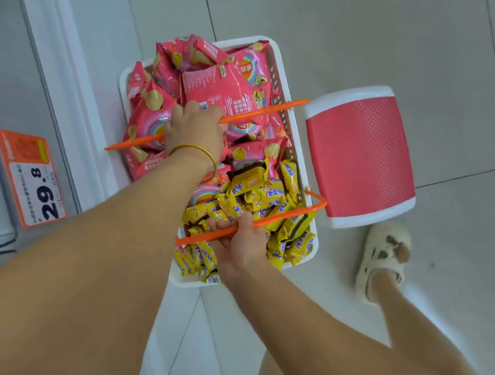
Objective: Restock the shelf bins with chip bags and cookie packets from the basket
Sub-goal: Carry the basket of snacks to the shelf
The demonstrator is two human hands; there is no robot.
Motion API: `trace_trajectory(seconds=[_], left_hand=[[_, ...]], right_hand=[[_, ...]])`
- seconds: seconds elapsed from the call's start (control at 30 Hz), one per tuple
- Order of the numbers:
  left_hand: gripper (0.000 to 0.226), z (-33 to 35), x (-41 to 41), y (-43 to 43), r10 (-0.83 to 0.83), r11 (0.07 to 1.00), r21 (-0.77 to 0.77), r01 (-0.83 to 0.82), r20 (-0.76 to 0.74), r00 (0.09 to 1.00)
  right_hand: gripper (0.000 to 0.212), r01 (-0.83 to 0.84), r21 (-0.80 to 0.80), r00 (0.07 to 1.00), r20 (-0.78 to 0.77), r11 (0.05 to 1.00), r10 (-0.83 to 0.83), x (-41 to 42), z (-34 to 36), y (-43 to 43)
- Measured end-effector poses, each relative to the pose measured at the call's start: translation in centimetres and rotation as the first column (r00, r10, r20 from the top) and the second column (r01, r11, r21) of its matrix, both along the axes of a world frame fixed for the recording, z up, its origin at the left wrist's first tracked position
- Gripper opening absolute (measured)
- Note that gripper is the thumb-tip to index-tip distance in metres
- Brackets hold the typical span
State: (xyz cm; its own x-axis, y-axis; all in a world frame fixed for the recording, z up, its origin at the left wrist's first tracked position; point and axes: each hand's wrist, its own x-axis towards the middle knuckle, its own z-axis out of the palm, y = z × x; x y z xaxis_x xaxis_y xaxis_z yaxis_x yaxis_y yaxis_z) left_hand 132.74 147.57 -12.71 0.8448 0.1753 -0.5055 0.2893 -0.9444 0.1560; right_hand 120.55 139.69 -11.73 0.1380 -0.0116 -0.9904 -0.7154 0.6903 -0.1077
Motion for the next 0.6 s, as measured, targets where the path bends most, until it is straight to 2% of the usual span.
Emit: trace_trajectory(seconds=[0.07, 0.13, 0.2, 0.23, 0.27, 0.33, 0.4, 0.43, 0.5, 0.53, 0.6], left_hand=[[0.027, 0.3, 0.6, -0.3, 0.051, 0.998, 0.032, -0.052, 0.038, 0.998], [0.025, 0.9, 1.4, -0.6, 0.125, 0.985, 0.109, -0.132, 0.073, 0.989], [0.025, 1.4, 2.3, -1.0, 0.174, 0.957, 0.222, -0.189, 0.085, 0.981], [0.025, 1.7, 2.7, -1.4, 0.197, 0.942, 0.262, -0.211, 0.08, 0.977], [0.026, 1.9, 3.0, -1.7, 0.235, 0.931, 0.272, -0.244, 0.065, 0.97], [0.029, 2.2, 3.4, -2.4, 0.355, 0.913, 0.202, -0.354, 0.034, 0.934], [0.031, 2.2, 3.0, -2.7, 0.474, 0.876, 0.099, -0.473, 0.018, 0.881], [0.031, 2.2, 2.8, -2.7, 0.522, 0.851, 0.049, -0.523, 0.019, 0.852], [0.032, 2.2, 2.4, -2.6, 0.555, 0.832, -0.048, -0.553, 0.053, 0.83], [0.034, 2.1, 2.2, -2.6, 0.555, 0.831, -0.089, -0.549, 0.071, 0.829], [0.039, 1.9, 1.9, -2.5, 0.599, 0.793, -0.196, -0.577, 0.077, 0.797]], right_hand=[[0.029, -0.176, 0.049, 0.977, -0.113, 0.983, 0.181, -0.1, -0.2, -0.9], [0.043, -0.439, 0.197, 0.849, -0.23, 0.877, 0.476, 0.3, 0.4, -2.4], [0.049, -0.687, 0.344, 0.611, -0.201, 0.639, 0.765, 1.8, 1.9, -4.5], [0.044, -0.799, 0.345, 0.473, -0.144, 0.492, 0.869, 3.0, 2.7, -5.7], [0.038, -0.894, 0.276, 0.342, -0.092, 0.353, 0.935, 4.5, 3.4, -6.7], [0.026, -0.981, -0.098, 0.169, -0.003, 0.168, 0.986, 7.8, 4.0, -8.2], [0.016, -0.856, -0.517, 0.008, 0.04, 0.027, 0.999, 11.5, 4.0, -8.1], [0.015, -0.756, -0.653, -0.076, 0.036, -0.034, 0.996, 13.4, 4.2, -7.6], [0.025, -0.579, -0.805, -0.233, 0.014, -0.127, 0.972, 16.3, 4.5, -5.9], [0.033, -0.478, -0.855, -0.339, -0.034, -0.203, 0.94, 17.4, 4.5, -4.7], [0.04, -0.214, -0.886, -0.548, -0.239, -0.411, 0.801, 18.6, 4.2, -2.5]])
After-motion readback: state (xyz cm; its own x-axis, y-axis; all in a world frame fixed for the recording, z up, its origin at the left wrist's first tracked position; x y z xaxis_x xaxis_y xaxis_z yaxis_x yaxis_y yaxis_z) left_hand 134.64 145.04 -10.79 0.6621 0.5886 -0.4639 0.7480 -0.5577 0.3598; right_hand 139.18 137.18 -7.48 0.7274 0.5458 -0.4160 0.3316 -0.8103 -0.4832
